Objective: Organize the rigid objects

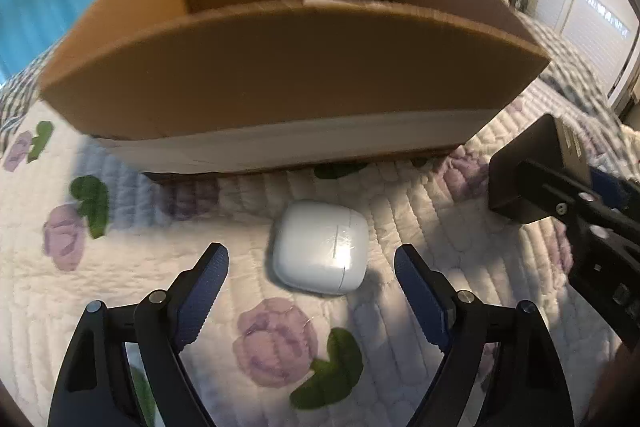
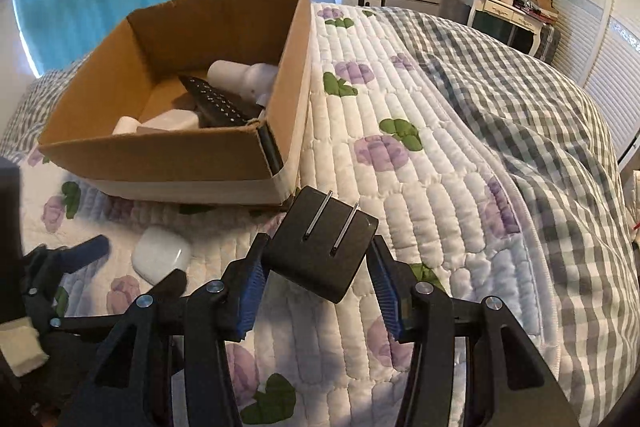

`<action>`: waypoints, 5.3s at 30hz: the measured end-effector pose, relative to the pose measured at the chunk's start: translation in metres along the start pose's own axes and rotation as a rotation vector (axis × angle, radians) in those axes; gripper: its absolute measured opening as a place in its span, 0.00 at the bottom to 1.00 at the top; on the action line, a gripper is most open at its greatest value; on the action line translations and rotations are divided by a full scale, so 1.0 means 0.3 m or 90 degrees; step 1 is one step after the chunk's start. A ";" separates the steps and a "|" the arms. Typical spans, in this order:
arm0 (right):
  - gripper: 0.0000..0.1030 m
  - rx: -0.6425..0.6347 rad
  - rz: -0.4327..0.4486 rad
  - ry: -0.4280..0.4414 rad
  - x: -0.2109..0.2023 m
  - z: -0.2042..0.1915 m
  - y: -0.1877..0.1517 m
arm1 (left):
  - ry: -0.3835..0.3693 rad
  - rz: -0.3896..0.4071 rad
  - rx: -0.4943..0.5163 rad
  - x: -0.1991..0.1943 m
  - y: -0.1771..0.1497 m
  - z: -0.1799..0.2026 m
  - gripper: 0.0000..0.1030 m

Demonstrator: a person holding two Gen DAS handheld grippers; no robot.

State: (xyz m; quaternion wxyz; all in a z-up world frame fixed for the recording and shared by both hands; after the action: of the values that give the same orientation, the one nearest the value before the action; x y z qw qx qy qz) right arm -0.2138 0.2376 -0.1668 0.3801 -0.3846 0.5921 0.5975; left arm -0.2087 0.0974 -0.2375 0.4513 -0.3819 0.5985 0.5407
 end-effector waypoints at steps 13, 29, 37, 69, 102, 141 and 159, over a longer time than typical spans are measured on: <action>0.45 -0.012 0.013 -0.008 -0.001 -0.014 -0.002 | -0.001 -0.002 0.018 -0.028 -0.022 0.010 0.50; 0.40 -0.061 0.031 -0.010 -0.127 -0.104 -0.060 | -0.027 0.035 -0.002 -0.244 -0.140 -0.071 0.50; 0.40 -0.079 0.067 0.009 -0.259 -0.135 -0.056 | -0.039 0.100 0.015 -0.435 -0.100 -0.081 0.50; 0.37 -0.169 0.157 0.055 -0.271 -0.244 0.617 | 0.009 0.104 0.012 -0.200 0.634 -0.200 0.50; 0.37 -0.166 0.026 0.139 0.011 -0.519 0.643 | 0.050 0.169 -0.054 -0.365 0.530 -0.539 0.71; 0.85 -0.085 0.368 0.001 -0.887 -0.169 0.137 | 0.041 0.455 -0.019 -1.019 0.052 -0.237 0.91; 1.00 -0.034 0.356 -0.004 -0.546 -0.091 0.050 | 0.045 0.437 -0.045 -0.746 -0.023 -0.238 1.00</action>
State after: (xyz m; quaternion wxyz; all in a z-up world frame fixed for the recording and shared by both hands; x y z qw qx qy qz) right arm -0.1592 0.2105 -0.0114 0.1921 -0.2143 0.6582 0.6957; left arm -0.1440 0.0188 -0.0258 0.2085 -0.1924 0.6884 0.6675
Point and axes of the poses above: each gripper's, at about its wrist camera, not at the fingertips, and x roughly the way its jaws point, z to its right, y to its top, the point moved 8 cm from there along x, roughly the way its jaws point, and after that the axes turned 13 degrees about -z, right-handed, at the moved point
